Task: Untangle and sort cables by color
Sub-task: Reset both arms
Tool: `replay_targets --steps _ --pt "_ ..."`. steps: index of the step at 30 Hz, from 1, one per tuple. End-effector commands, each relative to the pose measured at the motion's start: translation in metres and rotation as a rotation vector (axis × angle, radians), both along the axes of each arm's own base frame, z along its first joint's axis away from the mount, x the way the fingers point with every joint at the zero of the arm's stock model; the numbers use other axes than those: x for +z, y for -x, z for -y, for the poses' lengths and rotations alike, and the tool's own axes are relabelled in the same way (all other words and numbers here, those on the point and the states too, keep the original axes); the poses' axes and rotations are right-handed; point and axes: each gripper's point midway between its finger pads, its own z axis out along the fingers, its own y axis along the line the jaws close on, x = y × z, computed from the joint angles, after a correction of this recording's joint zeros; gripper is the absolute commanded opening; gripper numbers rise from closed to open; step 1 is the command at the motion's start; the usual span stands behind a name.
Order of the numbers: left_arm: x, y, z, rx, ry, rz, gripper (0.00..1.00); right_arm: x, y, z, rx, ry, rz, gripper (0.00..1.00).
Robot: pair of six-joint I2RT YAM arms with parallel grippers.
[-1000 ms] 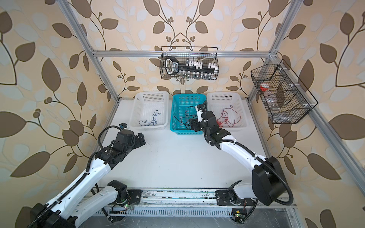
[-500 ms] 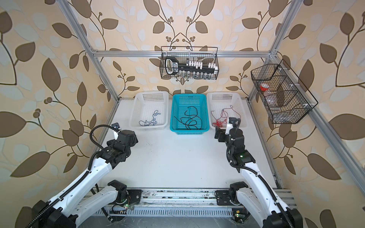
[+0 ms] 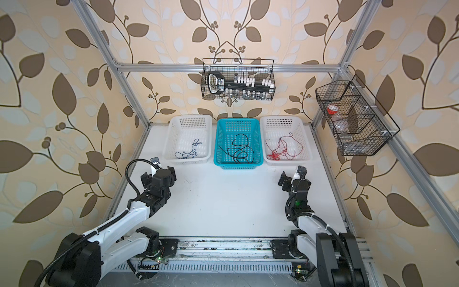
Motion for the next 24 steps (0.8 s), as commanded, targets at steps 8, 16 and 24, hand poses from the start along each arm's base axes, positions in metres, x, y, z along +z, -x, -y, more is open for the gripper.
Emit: replay_targets --steps 8,16,24 --pt "-0.013 -0.049 0.024 -0.208 -0.031 0.064 0.99 0.03 -0.026 -0.023 0.15 0.088 0.207 1.0" --pt "-0.039 -0.055 0.005 -0.181 0.042 0.066 0.99 0.021 -0.042 -0.039 0.245 0.102 0.116 1.0" --pt "-0.059 -0.058 -0.031 -0.025 0.127 0.042 0.99 0.022 -0.041 -0.035 0.238 0.084 0.129 1.0"
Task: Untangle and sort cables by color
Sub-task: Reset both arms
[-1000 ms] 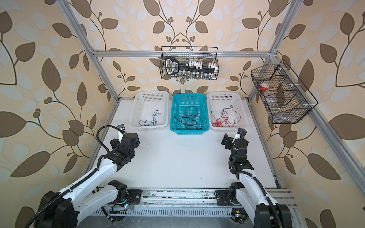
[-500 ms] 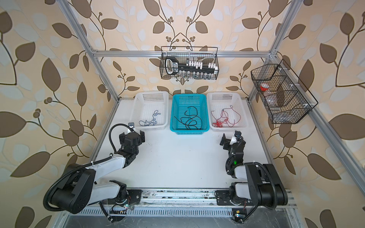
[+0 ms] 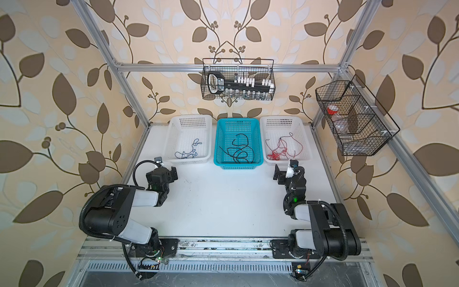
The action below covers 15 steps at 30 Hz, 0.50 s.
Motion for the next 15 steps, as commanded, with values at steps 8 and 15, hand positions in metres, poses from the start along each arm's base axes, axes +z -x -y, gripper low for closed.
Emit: replay_targets --steps 8,15 --pt "0.0183 -0.0101 -0.0068 0.049 0.051 0.072 0.99 0.0036 -0.0042 -0.0068 0.039 0.023 0.008 1.0" --pt "0.0185 -0.0097 -0.0068 0.049 0.049 0.073 0.99 0.0036 -0.0042 -0.0068 0.036 0.028 0.008 1.0"
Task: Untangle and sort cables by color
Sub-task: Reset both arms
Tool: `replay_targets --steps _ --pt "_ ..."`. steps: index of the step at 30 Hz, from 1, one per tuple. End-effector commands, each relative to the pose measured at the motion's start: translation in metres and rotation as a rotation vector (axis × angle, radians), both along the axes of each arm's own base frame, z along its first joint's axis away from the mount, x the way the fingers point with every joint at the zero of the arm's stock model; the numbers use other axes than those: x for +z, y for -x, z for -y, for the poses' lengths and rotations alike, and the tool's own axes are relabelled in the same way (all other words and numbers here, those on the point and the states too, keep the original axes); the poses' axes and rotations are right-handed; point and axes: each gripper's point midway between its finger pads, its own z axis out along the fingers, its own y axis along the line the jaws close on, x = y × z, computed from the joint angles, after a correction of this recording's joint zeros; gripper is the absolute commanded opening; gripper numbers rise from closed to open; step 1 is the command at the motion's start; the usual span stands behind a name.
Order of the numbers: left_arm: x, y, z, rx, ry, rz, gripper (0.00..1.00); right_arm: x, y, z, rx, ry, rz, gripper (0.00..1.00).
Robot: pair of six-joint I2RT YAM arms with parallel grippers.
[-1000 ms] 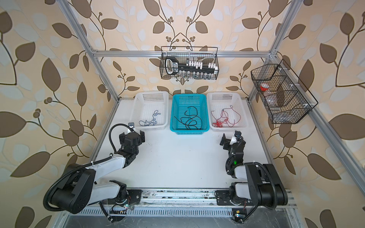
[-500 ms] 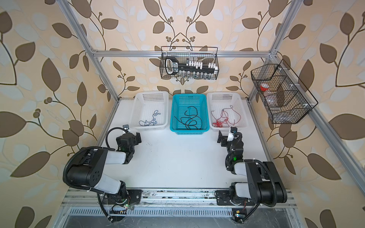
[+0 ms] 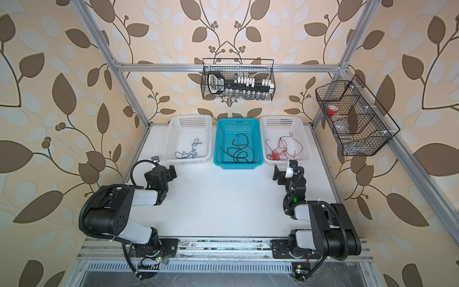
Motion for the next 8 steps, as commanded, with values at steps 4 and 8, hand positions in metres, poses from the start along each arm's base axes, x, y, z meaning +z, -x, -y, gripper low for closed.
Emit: replay_targets --steps 4,8 --pt "0.015 -0.007 -0.001 0.015 0.015 0.053 0.99 0.005 -0.004 -0.003 0.023 0.012 0.016 1.0" --pt "0.015 -0.007 -0.001 0.016 0.014 0.052 0.99 0.006 0.0 0.008 -0.054 0.009 0.027 1.0"
